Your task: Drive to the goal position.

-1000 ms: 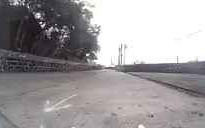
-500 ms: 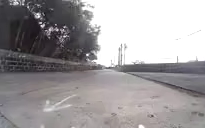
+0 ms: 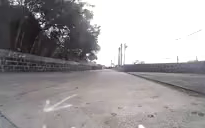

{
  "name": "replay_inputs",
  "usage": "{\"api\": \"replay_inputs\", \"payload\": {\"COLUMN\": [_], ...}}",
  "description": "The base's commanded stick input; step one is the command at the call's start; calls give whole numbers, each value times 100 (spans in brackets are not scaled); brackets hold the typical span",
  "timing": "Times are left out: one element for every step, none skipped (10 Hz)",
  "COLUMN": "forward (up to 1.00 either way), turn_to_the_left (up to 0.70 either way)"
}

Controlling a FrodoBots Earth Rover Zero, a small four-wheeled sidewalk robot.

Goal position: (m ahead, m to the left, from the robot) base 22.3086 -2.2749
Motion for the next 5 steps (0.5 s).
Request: {"api": "replay_inputs", "payload": {"forward": [70, 70, 70, 70, 70], "turn_to_the_left": [0, 0, 0, 0, 0]}}
